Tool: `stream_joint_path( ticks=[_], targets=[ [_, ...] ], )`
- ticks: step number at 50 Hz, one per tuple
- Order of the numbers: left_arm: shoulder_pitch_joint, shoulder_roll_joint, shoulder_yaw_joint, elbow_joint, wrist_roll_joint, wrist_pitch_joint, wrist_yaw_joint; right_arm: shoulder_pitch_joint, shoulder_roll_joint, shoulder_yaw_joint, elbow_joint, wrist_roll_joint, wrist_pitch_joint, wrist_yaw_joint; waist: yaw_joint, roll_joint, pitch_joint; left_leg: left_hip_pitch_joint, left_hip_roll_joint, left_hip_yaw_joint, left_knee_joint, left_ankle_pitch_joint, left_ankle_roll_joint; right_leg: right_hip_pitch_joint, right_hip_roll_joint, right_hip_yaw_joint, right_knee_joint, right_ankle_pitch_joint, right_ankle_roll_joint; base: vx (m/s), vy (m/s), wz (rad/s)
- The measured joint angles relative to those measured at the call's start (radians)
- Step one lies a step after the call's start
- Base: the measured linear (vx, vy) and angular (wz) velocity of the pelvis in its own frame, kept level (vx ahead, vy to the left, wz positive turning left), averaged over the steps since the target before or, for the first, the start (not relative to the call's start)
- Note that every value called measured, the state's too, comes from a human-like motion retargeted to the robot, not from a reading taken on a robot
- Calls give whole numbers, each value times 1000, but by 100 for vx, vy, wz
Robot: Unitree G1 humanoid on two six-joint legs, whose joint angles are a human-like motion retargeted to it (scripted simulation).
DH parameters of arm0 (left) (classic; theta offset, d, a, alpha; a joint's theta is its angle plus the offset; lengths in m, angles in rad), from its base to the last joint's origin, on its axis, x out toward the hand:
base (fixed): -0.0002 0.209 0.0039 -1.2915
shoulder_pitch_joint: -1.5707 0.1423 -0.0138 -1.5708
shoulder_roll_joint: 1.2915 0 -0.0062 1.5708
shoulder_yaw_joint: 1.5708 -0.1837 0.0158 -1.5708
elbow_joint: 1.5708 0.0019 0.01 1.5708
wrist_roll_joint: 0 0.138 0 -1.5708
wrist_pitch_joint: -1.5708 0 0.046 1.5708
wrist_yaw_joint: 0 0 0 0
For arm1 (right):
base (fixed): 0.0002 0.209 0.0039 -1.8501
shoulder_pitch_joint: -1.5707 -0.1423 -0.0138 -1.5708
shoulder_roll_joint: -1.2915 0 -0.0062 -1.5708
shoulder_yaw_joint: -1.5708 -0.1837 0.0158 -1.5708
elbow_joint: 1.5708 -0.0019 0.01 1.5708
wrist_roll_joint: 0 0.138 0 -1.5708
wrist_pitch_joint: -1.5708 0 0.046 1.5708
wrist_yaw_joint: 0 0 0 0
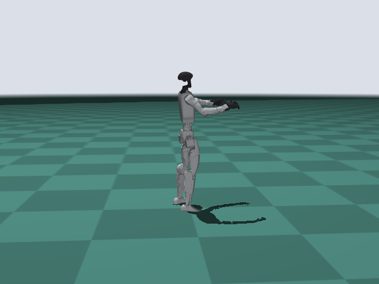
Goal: In place motions
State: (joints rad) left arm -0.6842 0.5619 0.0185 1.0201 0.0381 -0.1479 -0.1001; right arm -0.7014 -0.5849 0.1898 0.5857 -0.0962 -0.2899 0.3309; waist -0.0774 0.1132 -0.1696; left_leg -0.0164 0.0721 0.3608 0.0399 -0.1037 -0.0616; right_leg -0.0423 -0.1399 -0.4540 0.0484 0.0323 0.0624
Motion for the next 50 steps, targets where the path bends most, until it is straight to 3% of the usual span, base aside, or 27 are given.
stream_joint_path(
  ticks=[5, 10, 13, 17, 22, 25, 30, 35, 50],
  targets=[
    [339, -220, 21, 262, 94, 20, -55, 369, 186, -71, 175, -234, -33, 77, -34, -16, 24, 4, -8, -5, -5, 1, 0, 8, -4, -7, -7, 0, 1, 0, -6, 7],
    [588, -339, -77, 491, 263, 43, -83, 578, 341, -114, 648, -470, 164, 42, -73, -43, 89, 34, -17, -22, -6, 4, 2, 51, -10, -26, -8, -6, 2, 5, -7, 22],
    [658, -453, 3, 655, 182, 77, 25, 631, 379, -142, 929, -387, 226, 30, -73, -57, 117, 40, -17, -23, -6, 4, 2, 58, -11, -25, -7, -8, 2, -4, -3, -2],
    [774, -559, 82, 680, -23, 126, 61, 697, 406, -155, 1114, -261, 329, -42, -67, -64, 122, 27, -19, -20, -7, 3, 0, 43, -16, -22, -9, -7, 4, 3, -1, 0],
    [849, -602, 70, 680, -178, 86, 29, 794, 426, -153, 1114, -142, 367, -32, -19, -69, 78, 8, -13, 18, 8, -26, -19, 4, -15, 10, 17, -43, 4, 6, 0, -29],
    [856, -587, 63, 667, -152, 86, 31, 805, 420, -160, 1094, -108, 365, -19, -17, -62, 79, 0, -13, 16, 0, -8, -10, -3, -10, 11, 11, -25, -1, 1, 0, -7],
    [818, -509, -42, 581, 22, 88, 38, 765, 390, -104, 997, -254, 406, 20, -33, -53, 113, 8, -10, 8, -3, 2, -4, 10, -11, 4, 4, -14, 4, -2, 0, 8],
    [798, -484, -55, 550, 28, 79, 53, 737, 361, -48, 919, -419, 372, -25, -29, -53, 107, 9, -9, 10, -4, 3, -3, 8, -10, 6, 3, -11, 5, 0, 0, 0],
    [808, -550, -51, 580, -6, 83, 37, 769, 412, -28, 976, -394, 387, 26, -18, -69, 89, 20, -8, 21, -2, -19, -8, 30, 5, 11, -3, -39, 3, 0, 0, -4]
  ],
)
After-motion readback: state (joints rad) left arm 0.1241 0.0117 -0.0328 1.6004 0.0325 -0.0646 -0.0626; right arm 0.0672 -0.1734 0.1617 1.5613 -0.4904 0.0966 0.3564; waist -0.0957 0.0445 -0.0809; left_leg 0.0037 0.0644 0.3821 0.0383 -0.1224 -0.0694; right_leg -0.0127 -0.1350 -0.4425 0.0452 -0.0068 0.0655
